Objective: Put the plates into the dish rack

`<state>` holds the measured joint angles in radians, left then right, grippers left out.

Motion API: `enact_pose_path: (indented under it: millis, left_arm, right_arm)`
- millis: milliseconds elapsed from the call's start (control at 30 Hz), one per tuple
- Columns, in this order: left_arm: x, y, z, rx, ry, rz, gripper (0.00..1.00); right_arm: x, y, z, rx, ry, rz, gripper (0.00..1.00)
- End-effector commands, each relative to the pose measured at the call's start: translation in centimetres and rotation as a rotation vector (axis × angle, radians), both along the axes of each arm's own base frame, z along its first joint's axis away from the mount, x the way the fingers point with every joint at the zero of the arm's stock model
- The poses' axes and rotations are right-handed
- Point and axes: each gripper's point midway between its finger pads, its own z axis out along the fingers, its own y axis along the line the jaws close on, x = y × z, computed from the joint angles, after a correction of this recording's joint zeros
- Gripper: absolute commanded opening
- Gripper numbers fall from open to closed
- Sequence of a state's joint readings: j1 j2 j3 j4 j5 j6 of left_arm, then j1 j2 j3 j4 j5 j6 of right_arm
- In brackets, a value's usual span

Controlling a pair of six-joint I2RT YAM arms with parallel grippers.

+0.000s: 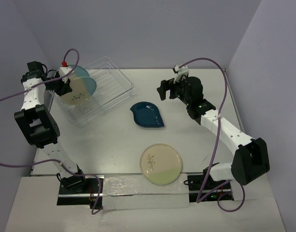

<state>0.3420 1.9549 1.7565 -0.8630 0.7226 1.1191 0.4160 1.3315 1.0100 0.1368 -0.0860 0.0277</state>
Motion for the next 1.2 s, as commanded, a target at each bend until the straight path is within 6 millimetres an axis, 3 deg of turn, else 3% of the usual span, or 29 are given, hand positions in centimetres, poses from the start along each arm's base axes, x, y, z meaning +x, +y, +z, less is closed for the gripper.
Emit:
enact_pose_path:
  millis: [0, 33, 167, 500, 667, 800, 1033, 1167]
  left_arm:
    - [2.5, 1.2, 1.6, 0.069, -0.116, -0.007, 0.38]
    - [2.7, 1.4, 1.7, 0.069, -0.12, 0.008, 0.39]
    - [2.9, 1.4, 3.0, 0.05, -0.148, 0.047, 0.6]
    - [3.6, 2.0, 6.1, 0.054, -0.234, 0.135, 0.7]
    - [4.0, 3.0, 8.3, 0.069, -0.29, 0.213, 0.81]
    - [5.2, 3.6, 12.6, 0.021, -0.407, 0.322, 0.92]
    - [6.6, 3.3, 23.5, -0.19, -0.618, 0.569, 0.99]
    - [6.4, -0.3, 27.3, -0.394, -0.604, 0.662, 0.99]
  right_arm:
    - [0.4, -0.4, 2.7, 0.033, -0.054, -0.02, 1.0]
    - [0.4, -0.3, 2.6, 0.033, -0.054, -0.019, 1.0]
    - [0.2, -0.4, 2.5, 0.039, -0.048, -0.021, 1.0]
    - [-0.9, -0.7, 2.5, 0.05, -0.05, -0.013, 1.0]
    - [-1.2, -1.1, 2.4, 0.058, -0.048, -0.031, 1.0]
    - [-1.5, -1.1, 2.2, 0.073, -0.036, -0.032, 1.0]
    - [-2.0, -1.7, 1.7, 0.119, -0.007, -0.074, 1.0]
    - [-2.4, -1.9, 0.6, 0.153, 0.032, -0.094, 1.0]
